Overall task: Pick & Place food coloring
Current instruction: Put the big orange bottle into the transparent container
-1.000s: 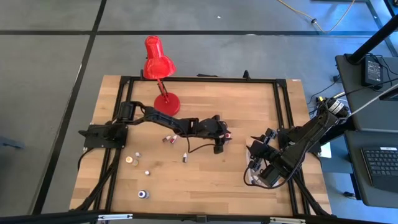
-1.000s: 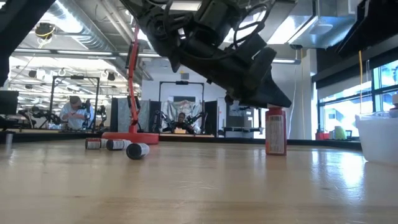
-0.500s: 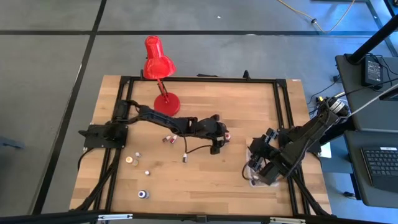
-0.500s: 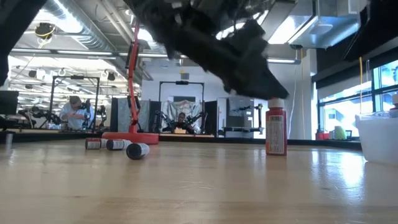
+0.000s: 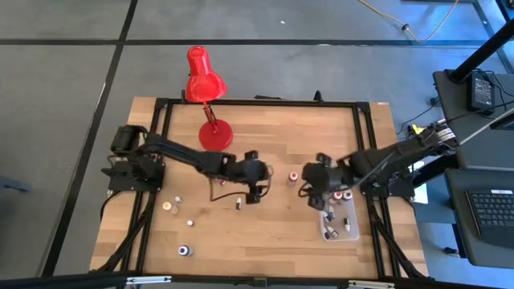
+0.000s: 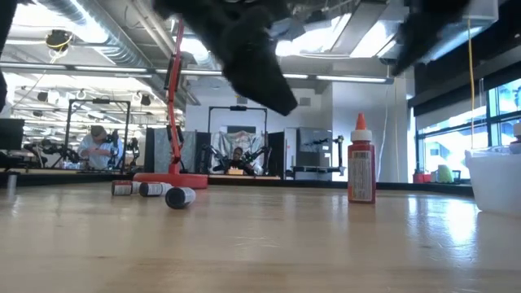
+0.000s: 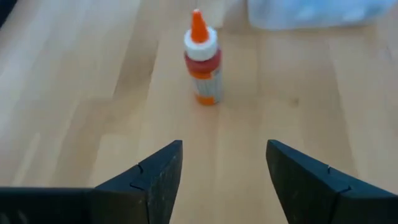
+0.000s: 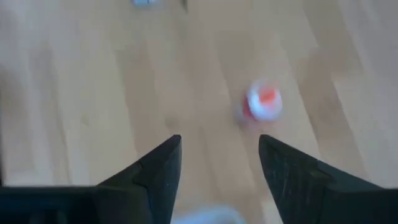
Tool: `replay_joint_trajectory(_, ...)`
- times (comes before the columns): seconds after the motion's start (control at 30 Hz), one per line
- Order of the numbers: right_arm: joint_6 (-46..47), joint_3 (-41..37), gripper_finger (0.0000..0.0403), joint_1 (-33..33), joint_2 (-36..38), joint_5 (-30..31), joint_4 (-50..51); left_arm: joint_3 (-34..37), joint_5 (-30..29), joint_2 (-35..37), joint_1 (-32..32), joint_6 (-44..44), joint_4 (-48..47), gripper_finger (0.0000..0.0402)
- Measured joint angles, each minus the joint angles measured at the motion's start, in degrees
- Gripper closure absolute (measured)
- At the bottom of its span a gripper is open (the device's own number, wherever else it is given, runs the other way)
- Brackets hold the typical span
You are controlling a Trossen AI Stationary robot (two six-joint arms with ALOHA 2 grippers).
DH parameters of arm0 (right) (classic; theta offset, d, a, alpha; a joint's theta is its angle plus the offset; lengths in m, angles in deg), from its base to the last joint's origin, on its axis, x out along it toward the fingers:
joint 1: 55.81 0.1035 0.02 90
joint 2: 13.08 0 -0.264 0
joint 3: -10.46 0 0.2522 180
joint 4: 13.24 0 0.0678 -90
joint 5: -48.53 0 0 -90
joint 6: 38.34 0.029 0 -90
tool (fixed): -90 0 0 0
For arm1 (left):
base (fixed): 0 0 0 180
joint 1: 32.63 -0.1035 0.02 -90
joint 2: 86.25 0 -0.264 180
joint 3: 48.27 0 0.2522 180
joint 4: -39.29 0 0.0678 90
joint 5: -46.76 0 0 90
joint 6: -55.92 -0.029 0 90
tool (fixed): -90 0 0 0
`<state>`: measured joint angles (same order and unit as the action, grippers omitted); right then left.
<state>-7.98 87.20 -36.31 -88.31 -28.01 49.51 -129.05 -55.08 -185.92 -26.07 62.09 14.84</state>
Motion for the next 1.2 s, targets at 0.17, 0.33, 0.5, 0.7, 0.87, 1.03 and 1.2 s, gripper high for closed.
replay_joint_trajectory(0.17,-12.45,0.00,0.0187,-6.11,0.00,-8.88,-6.34,13.83,-2.86,4.88,3.62,5.88,14.92,0.0172)
replay_joint_trajectory(0.33,-23.72,0.00,0.0187,-8.48,0.00,-9.10,-6.55,23.00,-5.52,7.98,5.89,9.59,27.26,0.0173)
replay_joint_trajectory(0.5,-28.75,0.02,0.0187,-10.13,-2.04,-8.93,-6.53,25.69,-8.21,8.36,7.54,11.32,30.48,0.0175)
replay_joint_trajectory(0.7,-32.33,0.02,0.0187,-13.09,-6.81,-8.67,-6.45,25.69,-8.15,8.34,9.36,13.52,29.90,0.0175)
replay_joint_trajectory(0.87,-32.43,0.02,0.0187,-14.98,-9.36,-10.24,-6.18,25.69,-8.15,8.34,10.53,13.20,29.90,0.0173)
replay_joint_trajectory(1.03,-32.54,0.02,0.0187,-15.61,-10.98,-10.57,-6.14,25.69,-8.19,8.34,10.75,13.17,29.84,0.0177)
replay_joint_trajectory(1.2,-32.49,0.02,0.0187,-15.61,-12.96,-10.66,-5.92,25.69,-8.19,8.34,10.75,13.05,29.80,0.0176)
